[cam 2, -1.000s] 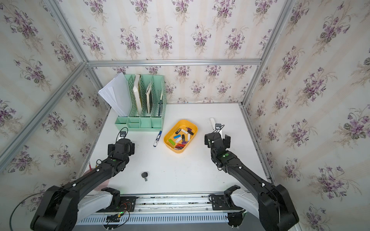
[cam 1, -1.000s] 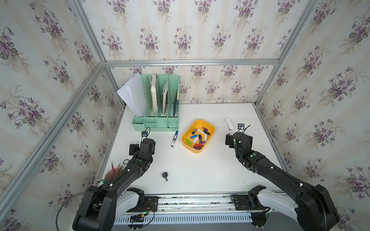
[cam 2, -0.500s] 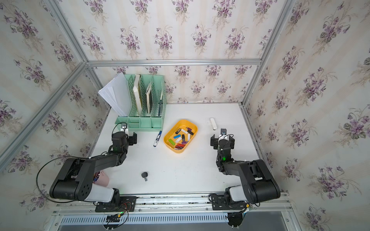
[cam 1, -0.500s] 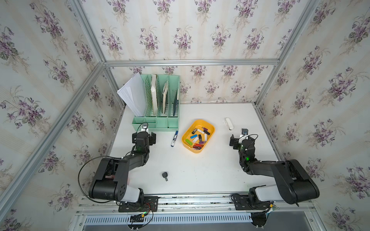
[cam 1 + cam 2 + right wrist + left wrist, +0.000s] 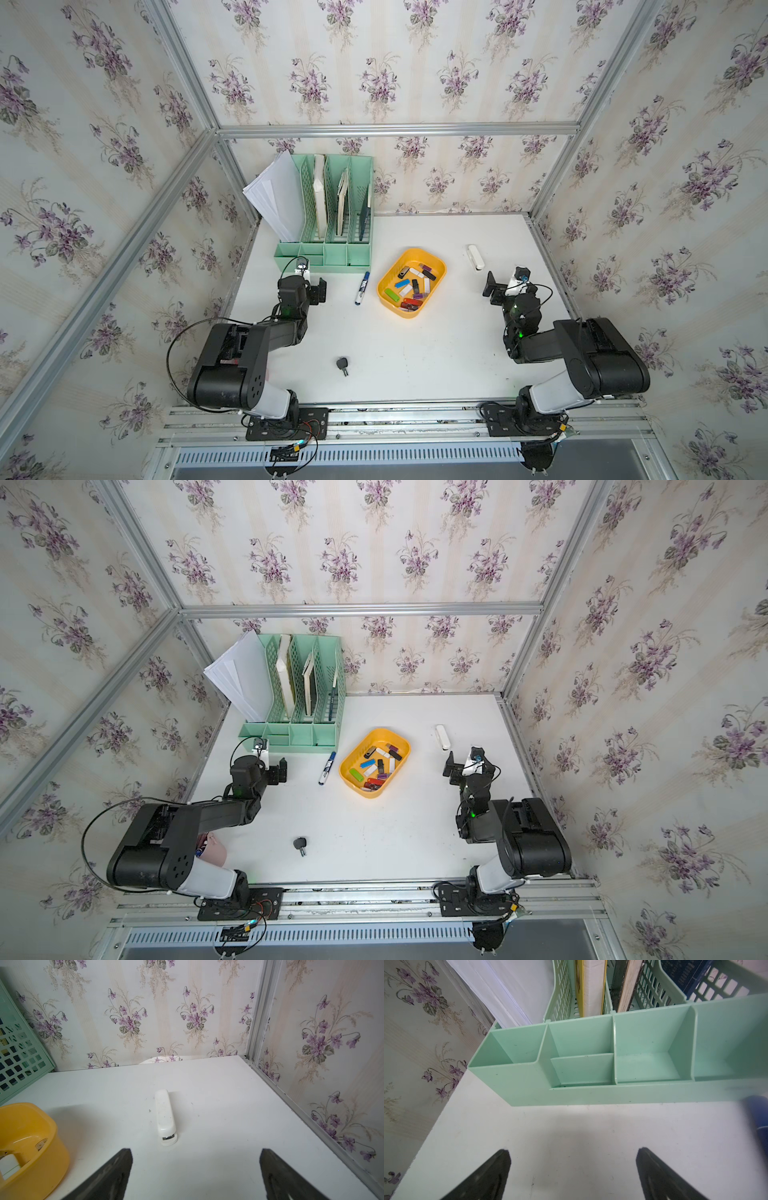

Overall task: Put the usb flash drive into the storage box
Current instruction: Reset both arms

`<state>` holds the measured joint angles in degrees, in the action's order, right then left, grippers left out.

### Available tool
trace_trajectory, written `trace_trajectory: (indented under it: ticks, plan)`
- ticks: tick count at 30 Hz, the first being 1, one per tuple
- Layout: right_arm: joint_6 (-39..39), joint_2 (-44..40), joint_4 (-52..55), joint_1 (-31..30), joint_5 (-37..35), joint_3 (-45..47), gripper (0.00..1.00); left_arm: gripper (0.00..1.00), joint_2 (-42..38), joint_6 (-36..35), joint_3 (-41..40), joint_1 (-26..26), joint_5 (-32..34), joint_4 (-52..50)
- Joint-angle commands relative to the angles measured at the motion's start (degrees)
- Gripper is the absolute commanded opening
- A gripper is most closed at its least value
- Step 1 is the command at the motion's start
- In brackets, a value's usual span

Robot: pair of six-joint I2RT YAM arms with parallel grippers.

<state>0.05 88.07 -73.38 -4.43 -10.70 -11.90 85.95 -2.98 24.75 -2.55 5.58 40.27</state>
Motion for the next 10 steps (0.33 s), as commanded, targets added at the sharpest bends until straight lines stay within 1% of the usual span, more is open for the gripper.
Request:
trace_trajectory:
  ticks: [1,10]
  plan:
    - [0.31,0.14,-0.17,0.03,1.14,-0.53,1.00,0.99,-0.09,0.34,0.28,0.09,-0.65,0.92]
    - [0.30,-0.14,0.07,0.04,1.18,-0.40,1.00,0.99,-0.17,0.36,0.47,0.17,-0.93,0.69]
